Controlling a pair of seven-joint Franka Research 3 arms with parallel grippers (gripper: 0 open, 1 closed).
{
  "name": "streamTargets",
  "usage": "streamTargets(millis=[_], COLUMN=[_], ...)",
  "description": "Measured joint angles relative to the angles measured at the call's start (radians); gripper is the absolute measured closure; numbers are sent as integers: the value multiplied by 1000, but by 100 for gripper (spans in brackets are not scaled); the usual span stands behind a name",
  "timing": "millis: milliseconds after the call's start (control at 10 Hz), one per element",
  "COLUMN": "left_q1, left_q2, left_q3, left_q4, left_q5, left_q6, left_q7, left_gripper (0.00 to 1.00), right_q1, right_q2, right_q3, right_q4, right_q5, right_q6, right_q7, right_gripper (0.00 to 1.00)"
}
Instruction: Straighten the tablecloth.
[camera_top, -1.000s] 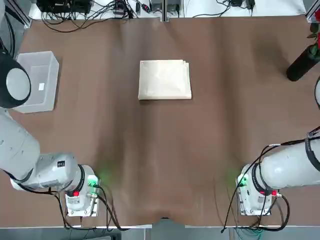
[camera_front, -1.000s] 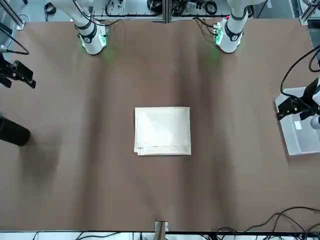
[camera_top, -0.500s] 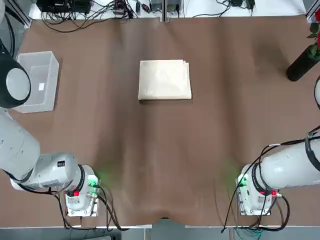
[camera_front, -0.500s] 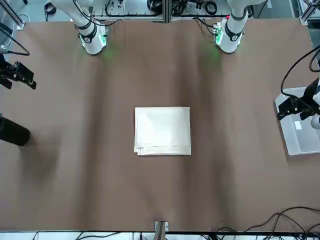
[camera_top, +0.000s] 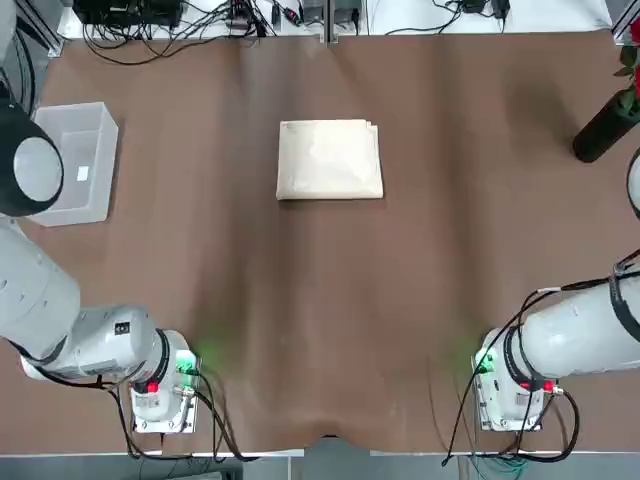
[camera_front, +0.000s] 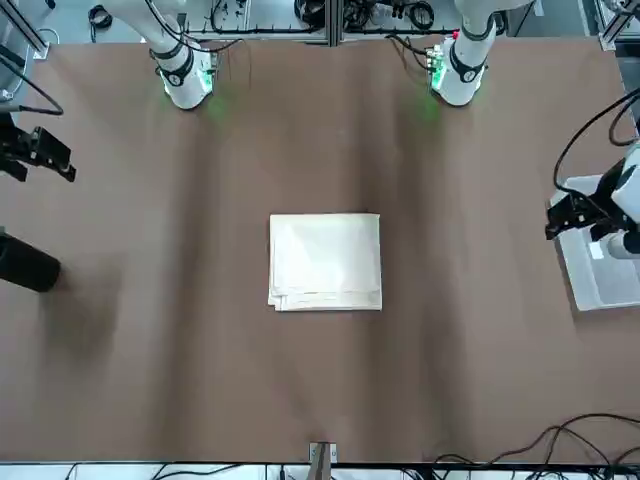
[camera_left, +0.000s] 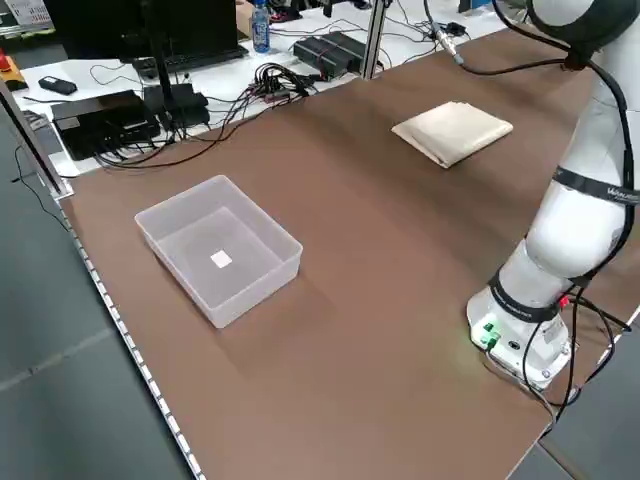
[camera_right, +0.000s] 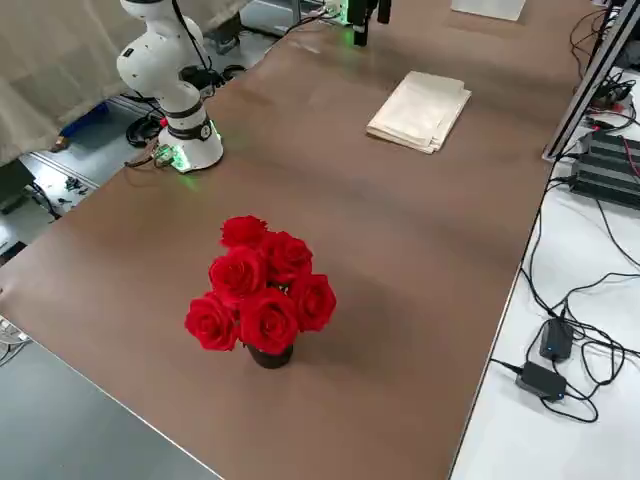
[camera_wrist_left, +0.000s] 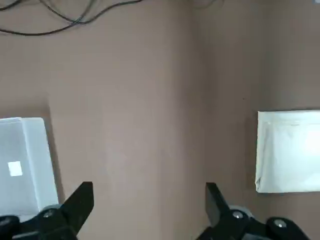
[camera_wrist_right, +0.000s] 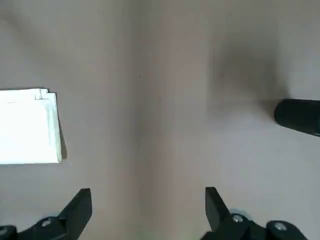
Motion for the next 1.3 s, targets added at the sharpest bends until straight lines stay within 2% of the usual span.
streamTargets(millis=[300, 600, 800, 1100, 1300], left_q1=[-5, -4, -3, -4, -10], left_q2=[24, 26, 26, 26, 29], left_q3=[-52, -54, -54, -54, -56], left_q4=[-43, -50, -50, -50, -55], left_q5=[0, 0, 0, 0, 0], left_q6=[0, 10, 14, 22, 22], left_q7=[0, 0, 1, 1, 1], left_gripper=[1, 0, 0, 0, 0], right_q1=[13, 53, 85, 103, 138], right_q2=[14, 51, 87, 155, 218], right_q3=[2, 3, 4, 4, 5], right_q4=[-4, -6, -7, -10, -17], right_q5=[15, 17, 27, 98, 102], right_q6=[23, 78, 116, 189, 291], right_q7=[-1, -1, 0, -2, 2], right_gripper=[1, 5, 16, 35, 61])
